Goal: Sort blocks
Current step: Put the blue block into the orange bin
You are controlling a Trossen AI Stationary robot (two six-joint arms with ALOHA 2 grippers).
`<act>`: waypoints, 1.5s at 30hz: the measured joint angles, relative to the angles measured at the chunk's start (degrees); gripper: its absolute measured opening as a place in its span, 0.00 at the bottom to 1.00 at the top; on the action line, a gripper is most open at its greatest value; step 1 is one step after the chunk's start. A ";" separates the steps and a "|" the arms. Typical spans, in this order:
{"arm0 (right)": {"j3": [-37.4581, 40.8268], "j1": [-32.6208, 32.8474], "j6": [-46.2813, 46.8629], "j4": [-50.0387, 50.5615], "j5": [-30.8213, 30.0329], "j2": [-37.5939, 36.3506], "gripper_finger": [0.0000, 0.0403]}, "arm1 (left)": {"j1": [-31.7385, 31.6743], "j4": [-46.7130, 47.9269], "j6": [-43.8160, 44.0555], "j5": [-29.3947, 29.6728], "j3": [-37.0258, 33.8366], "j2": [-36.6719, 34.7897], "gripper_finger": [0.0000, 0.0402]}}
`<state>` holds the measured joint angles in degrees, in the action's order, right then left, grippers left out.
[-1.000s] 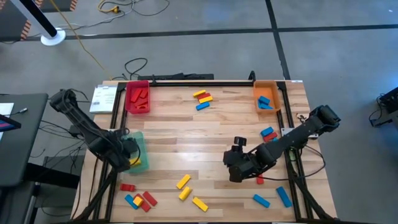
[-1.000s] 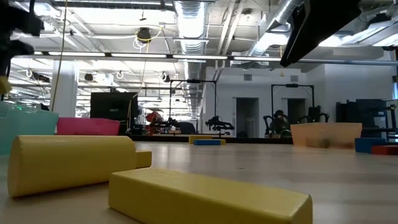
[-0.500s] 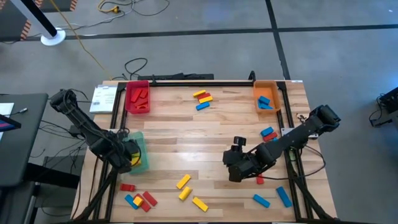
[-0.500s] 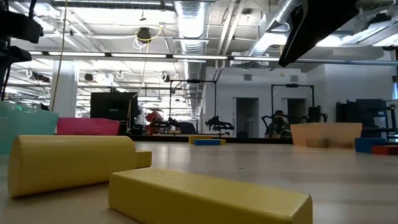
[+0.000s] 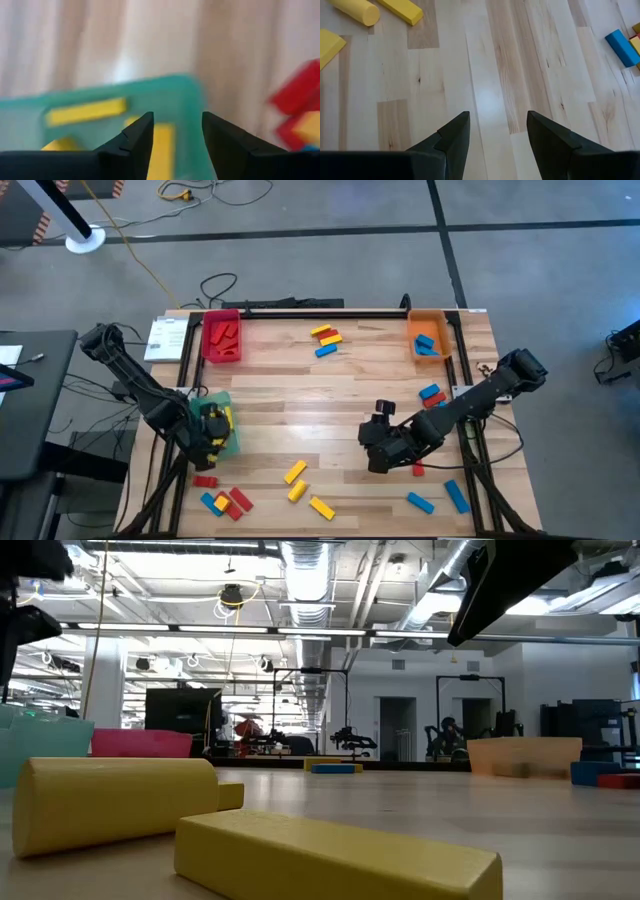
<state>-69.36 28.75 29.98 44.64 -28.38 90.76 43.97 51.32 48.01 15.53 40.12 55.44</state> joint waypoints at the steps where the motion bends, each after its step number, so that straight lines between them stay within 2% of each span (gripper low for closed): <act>1: 0.00 -0.02 0.00 -0.09 0.00 0.00 0.52 | 0.00 -2.39 -1.06 -0.34 0.00 0.00 0.43; 5: 0.00 -0.02 0.00 -0.16 0.00 0.00 0.52 | 0.03 -9.71 -4.11 -0.45 0.00 0.00 0.48; 9: 0.00 -0.02 0.00 -0.73 0.00 0.00 0.52 | 1.39 -12.88 -4.67 -0.69 0.00 0.06 0.53; 16: 0.00 0.05 -0.42 -1.83 0.00 0.00 0.52 | 5.26 -20.11 -2.82 -5.94 -0.22 4.06 0.55; 23: 0.00 0.05 -0.98 -3.02 0.00 0.00 0.52 | 9.45 -21.14 4.62 -15.77 -0.22 11.23 0.55; 27: 0.00 0.05 -2.78 -5.00 0.00 0.00 0.52 | 12.19 -20.83 10.15 -18.41 -0.22 13.56 0.55; 34: 0.00 -0.35 -4.42 -6.33 0.00 0.00 0.52 | 16.64 -22.83 15.43 -16.88 -0.22 15.47 0.55; 38: 0.00 -0.39 -4.83 -6.32 0.00 0.00 0.52 | 19.53 -26.14 10.78 -14.07 -0.17 19.53 0.55; 45: 0.00 -0.39 -4.98 -6.29 0.00 0.00 0.52 | 22.25 -26.89 6.53 -14.11 -0.13 27.48 0.55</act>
<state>-69.36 28.36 24.99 38.35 -28.38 90.76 66.22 24.43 54.55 1.42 39.99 82.92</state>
